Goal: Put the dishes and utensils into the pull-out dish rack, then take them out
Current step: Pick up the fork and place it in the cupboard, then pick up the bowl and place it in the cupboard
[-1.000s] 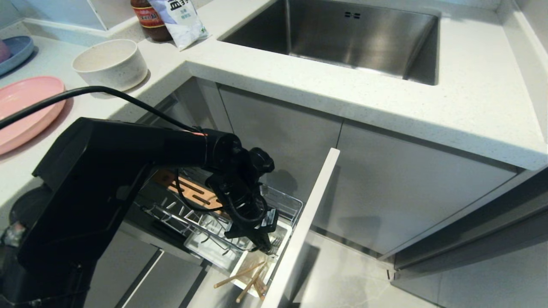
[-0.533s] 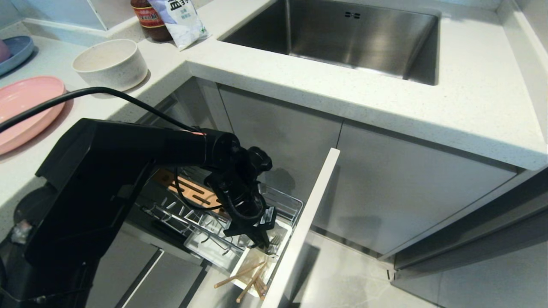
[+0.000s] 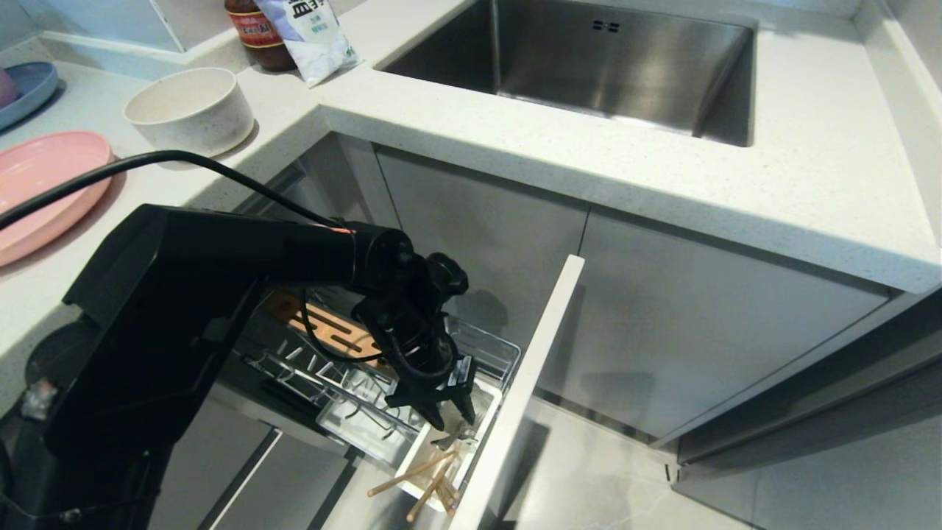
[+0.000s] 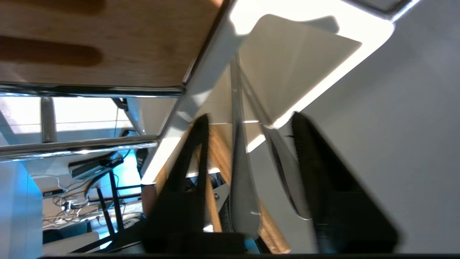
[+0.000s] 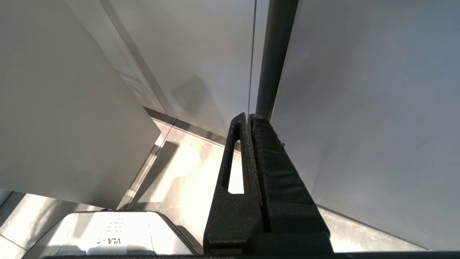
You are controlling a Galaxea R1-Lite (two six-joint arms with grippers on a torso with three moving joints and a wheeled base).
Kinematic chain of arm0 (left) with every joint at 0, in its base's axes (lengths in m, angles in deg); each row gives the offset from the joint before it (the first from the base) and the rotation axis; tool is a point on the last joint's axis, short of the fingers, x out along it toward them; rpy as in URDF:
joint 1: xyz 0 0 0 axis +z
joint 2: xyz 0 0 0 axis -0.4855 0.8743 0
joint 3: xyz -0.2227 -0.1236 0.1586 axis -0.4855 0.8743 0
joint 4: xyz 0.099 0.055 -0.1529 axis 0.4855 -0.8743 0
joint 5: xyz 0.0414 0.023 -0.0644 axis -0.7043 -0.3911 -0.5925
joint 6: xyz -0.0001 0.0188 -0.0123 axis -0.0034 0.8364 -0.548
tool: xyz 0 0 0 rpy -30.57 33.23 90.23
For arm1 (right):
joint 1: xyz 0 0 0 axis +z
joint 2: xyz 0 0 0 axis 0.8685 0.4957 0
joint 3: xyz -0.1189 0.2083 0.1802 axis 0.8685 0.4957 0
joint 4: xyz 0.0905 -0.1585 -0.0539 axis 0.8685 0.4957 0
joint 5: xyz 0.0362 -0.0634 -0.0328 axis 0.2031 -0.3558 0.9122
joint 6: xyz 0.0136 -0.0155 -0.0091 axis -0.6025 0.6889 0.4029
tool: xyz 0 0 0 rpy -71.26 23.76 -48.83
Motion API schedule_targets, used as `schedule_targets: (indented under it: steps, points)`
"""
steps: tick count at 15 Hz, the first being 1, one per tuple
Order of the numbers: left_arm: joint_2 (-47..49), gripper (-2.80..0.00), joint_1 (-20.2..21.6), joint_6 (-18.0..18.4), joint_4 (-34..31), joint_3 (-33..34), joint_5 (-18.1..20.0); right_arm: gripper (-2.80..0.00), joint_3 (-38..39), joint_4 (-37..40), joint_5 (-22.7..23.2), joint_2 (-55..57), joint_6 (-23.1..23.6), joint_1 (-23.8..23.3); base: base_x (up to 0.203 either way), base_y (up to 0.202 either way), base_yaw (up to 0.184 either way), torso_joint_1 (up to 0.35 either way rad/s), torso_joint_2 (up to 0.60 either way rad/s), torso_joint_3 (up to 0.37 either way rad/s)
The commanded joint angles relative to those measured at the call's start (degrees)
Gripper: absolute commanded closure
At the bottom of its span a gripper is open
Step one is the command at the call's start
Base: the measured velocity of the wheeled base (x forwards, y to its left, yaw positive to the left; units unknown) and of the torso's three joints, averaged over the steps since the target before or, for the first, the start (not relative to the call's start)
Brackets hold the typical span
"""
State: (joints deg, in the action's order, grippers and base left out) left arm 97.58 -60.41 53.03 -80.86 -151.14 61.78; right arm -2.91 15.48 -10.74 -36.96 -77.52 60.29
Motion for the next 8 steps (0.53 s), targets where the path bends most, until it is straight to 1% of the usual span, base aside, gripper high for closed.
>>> schedule_targets:
  steps: [1, 5, 8]
  points:
    - [-0.2, -2.80, 0.0, -0.2, -0.3, -0.1, 0.0, 0.00, 0.1, 0.0, 0.0, -0.1, 0.0, 0.0, 0.000, 0.000, 0.000, 0.000, 0.00, 0.000]
    - [-1.1, -2.80, 0.1, -0.2, -0.5, -0.3, -0.1, 0.00, 0.1, 0.0, 0.0, -0.1, 0.0, 0.0, 0.000, 0.000, 0.000, 0.000, 0.00, 0.000]
    - [-4.4, -2.80, 0.5, -0.5, -0.6, -0.2, -0.1, 0.00, 0.1, 0.0, 0.0, -0.1, 0.0, 0.0, 0.000, 0.000, 0.000, 0.000, 0.00, 0.000]
